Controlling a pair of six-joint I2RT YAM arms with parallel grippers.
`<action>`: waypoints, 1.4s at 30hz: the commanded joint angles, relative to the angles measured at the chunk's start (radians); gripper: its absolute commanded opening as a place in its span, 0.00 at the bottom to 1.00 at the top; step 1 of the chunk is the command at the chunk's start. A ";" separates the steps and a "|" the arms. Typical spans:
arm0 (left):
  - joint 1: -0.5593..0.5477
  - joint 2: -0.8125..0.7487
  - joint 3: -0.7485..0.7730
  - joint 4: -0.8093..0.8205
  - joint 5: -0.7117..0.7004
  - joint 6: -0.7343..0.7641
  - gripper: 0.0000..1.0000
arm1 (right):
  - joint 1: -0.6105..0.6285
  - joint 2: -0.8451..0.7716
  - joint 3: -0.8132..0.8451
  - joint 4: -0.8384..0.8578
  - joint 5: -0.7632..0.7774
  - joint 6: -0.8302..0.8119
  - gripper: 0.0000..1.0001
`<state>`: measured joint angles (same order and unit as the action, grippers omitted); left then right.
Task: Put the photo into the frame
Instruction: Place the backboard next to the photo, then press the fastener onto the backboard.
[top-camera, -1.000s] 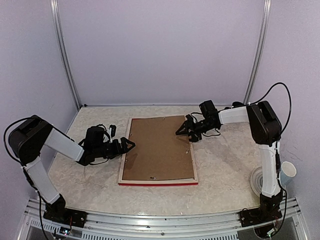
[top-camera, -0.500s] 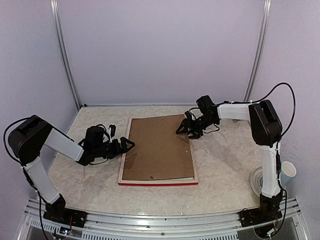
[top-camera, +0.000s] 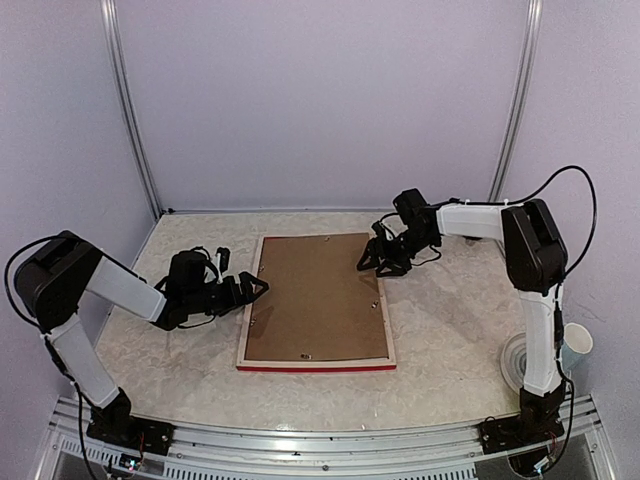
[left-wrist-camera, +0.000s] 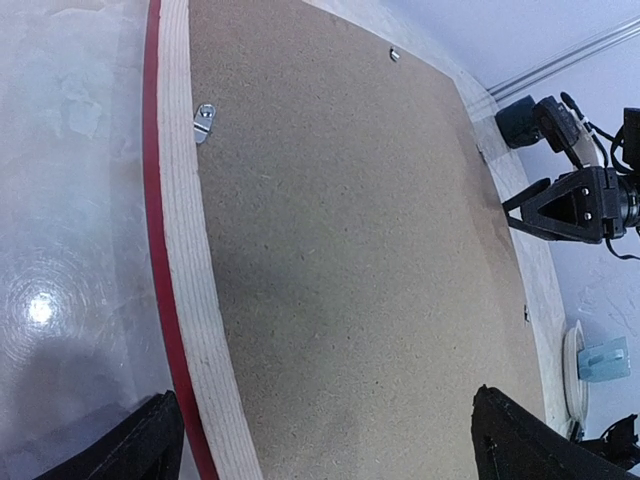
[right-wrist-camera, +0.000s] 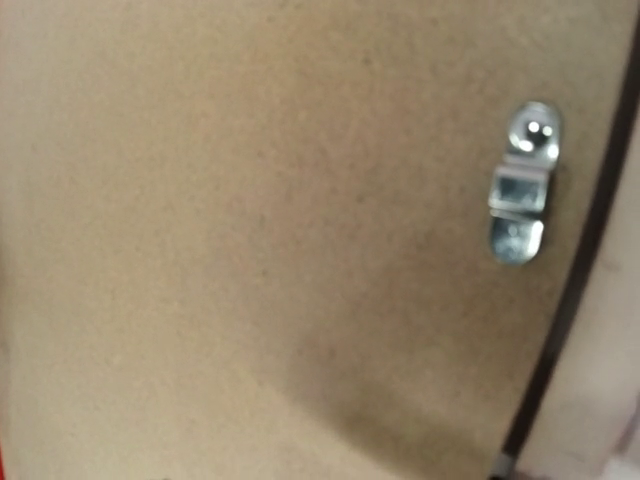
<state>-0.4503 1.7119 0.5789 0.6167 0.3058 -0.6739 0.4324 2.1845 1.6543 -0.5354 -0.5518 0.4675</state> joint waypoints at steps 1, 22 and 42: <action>0.007 -0.032 -0.009 0.006 -0.011 0.002 0.99 | 0.016 -0.059 0.027 -0.028 0.038 -0.034 0.64; 0.012 -0.053 -0.015 -0.058 -0.060 0.043 0.99 | 0.040 -0.164 -0.041 -0.018 0.243 -0.124 0.95; -0.066 -0.210 0.018 -0.439 -0.205 0.120 0.99 | 0.125 -0.268 -0.253 0.025 0.349 -0.162 0.86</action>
<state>-0.5022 1.5631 0.5854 0.2691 0.1432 -0.5789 0.5327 1.9739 1.4380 -0.5327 -0.2409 0.3202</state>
